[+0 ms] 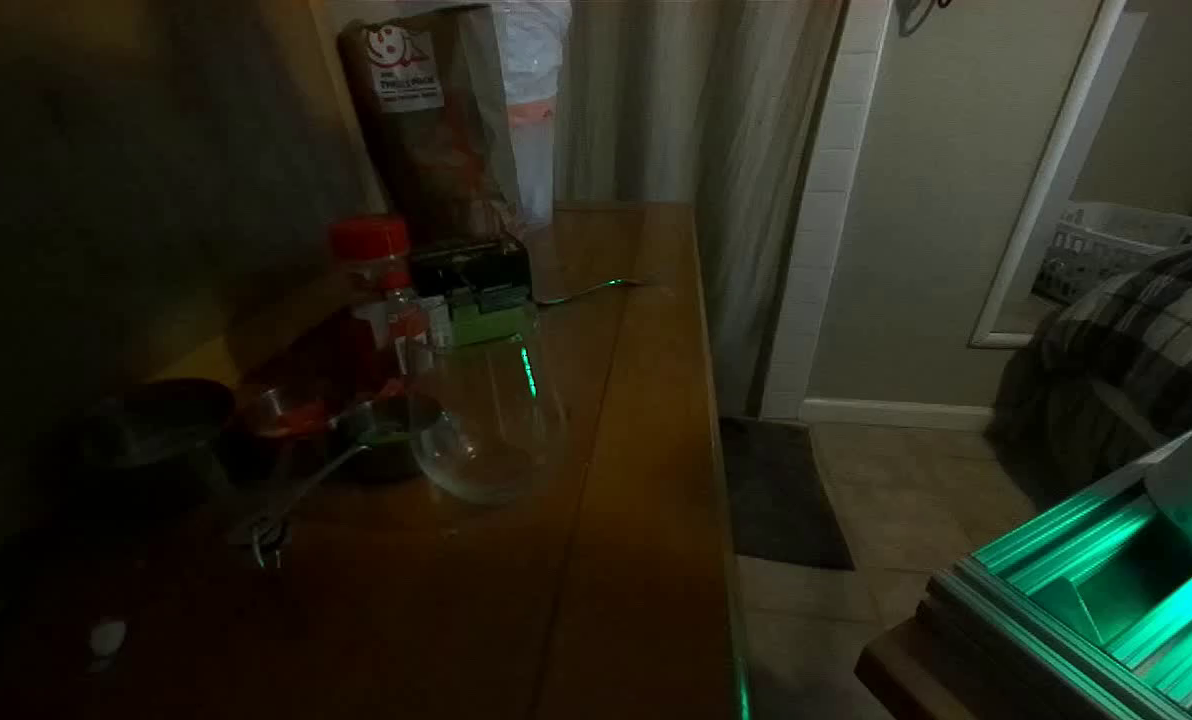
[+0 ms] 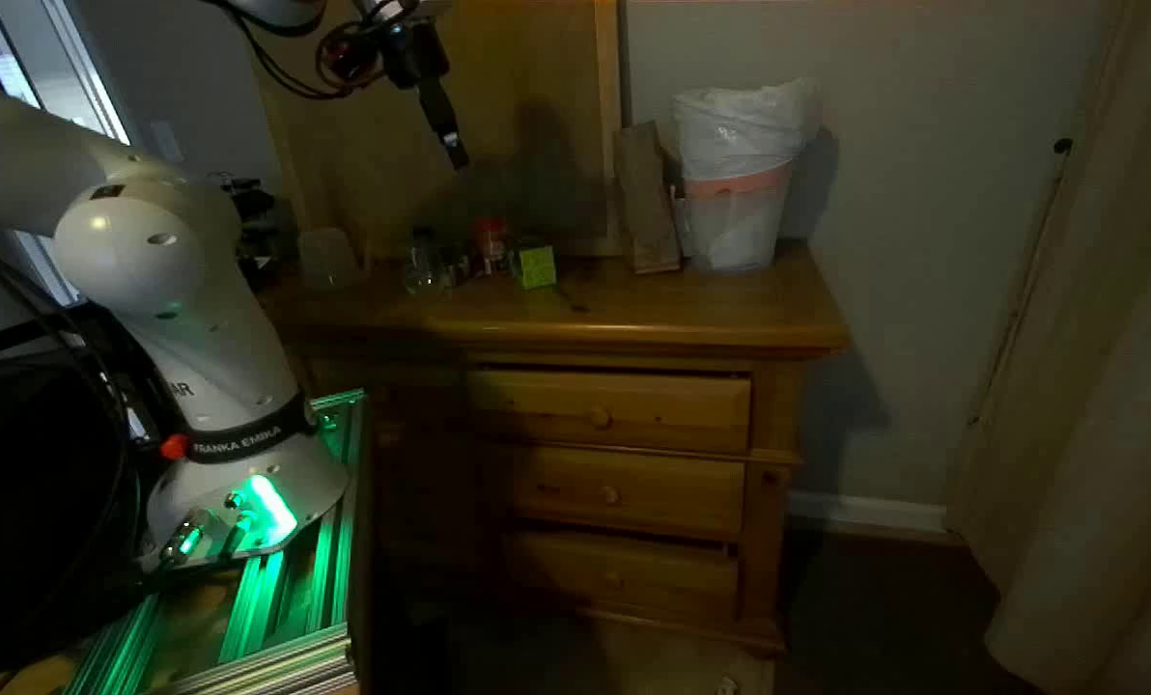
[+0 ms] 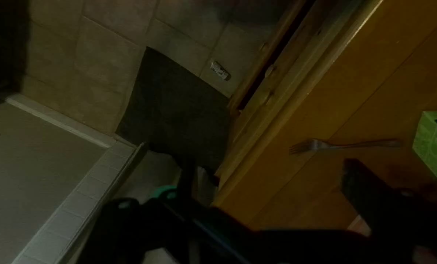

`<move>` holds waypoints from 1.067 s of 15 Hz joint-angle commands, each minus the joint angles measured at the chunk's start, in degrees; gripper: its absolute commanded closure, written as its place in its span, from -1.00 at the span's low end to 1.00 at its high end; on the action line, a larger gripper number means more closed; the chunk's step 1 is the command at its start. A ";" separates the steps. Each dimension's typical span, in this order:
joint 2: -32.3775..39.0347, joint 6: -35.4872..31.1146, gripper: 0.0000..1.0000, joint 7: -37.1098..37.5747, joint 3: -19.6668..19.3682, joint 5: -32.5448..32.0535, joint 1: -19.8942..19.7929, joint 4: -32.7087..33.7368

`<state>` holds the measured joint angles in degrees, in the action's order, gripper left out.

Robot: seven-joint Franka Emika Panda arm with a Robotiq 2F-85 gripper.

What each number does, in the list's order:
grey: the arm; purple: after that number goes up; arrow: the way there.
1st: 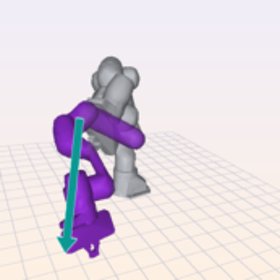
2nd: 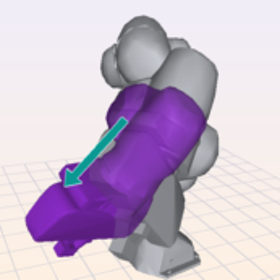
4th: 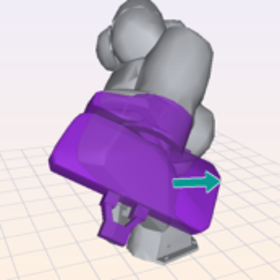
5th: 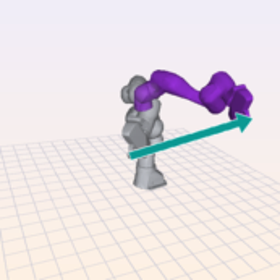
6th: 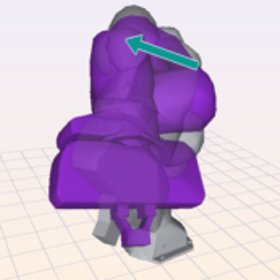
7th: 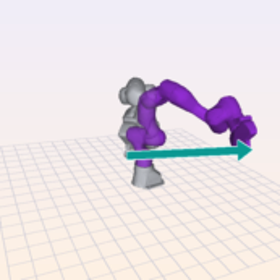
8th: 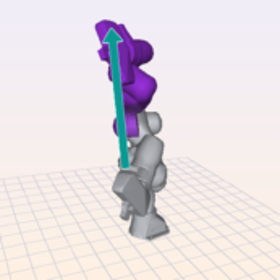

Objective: Open the top right drawer, remove the brown packet from the drawer and put it on the dresser

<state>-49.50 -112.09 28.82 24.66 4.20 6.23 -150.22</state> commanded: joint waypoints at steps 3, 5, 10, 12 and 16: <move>0.20 0.09 -1.00 0.34 -0.43 -0.44 0.50 0.09; 0.20 0.09 -1.00 0.34 -0.43 -0.44 0.50 0.09; 5.23 -6.41 -1.00 -10.43 -9.23 3.80 2.10 -6.67; 8.45 -10.27 -1.00 -18.02 -13.45 3.61 2.62 -9.00; 17.09 -14.20 -1.00 -32.80 -19.60 1.63 3.34 -8.52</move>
<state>-38.31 -123.38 4.82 8.85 6.16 7.89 -158.84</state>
